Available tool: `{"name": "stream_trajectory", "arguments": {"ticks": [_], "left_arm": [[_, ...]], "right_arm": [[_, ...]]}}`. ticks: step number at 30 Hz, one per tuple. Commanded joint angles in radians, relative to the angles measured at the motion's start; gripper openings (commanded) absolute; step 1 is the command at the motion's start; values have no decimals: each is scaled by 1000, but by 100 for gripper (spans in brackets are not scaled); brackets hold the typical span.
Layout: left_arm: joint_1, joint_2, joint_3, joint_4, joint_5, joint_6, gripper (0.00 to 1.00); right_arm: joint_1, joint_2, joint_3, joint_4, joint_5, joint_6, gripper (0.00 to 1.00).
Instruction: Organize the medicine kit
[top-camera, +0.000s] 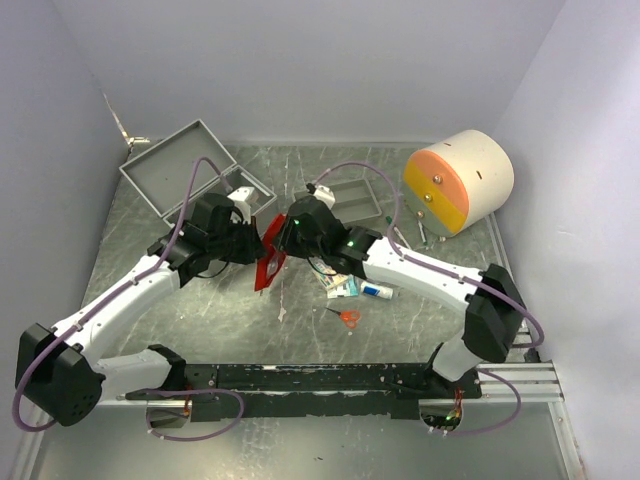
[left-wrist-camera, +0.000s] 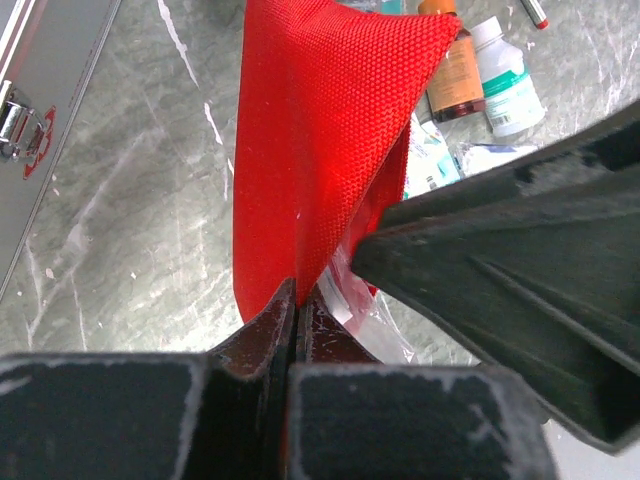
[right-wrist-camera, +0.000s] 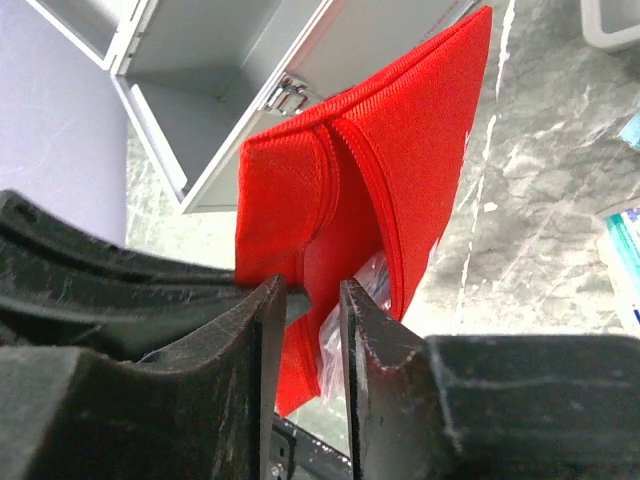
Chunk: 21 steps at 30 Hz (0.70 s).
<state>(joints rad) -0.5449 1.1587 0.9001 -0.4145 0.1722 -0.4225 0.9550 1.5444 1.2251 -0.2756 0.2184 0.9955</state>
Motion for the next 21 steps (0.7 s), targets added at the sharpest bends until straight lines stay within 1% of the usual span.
{"name": "stream_trajectory", "arguments": {"ticks": [1, 4, 13, 21], "left_arm": [[-18, -20, -9, 53, -18, 7, 7], [-26, -21, -15, 61, -23, -2, 7], [-42, 1, -19, 79, -41, -39, 7], [-44, 11, -9, 86, -4, -57, 7]], "right_arm": [[1, 63, 61, -80, 47, 21, 30], [1, 84, 66, -100, 55, 36, 32], [13, 117, 83, -186, 184, 59, 37], [13, 162, 57, -112, 187, 51, 38]]}}
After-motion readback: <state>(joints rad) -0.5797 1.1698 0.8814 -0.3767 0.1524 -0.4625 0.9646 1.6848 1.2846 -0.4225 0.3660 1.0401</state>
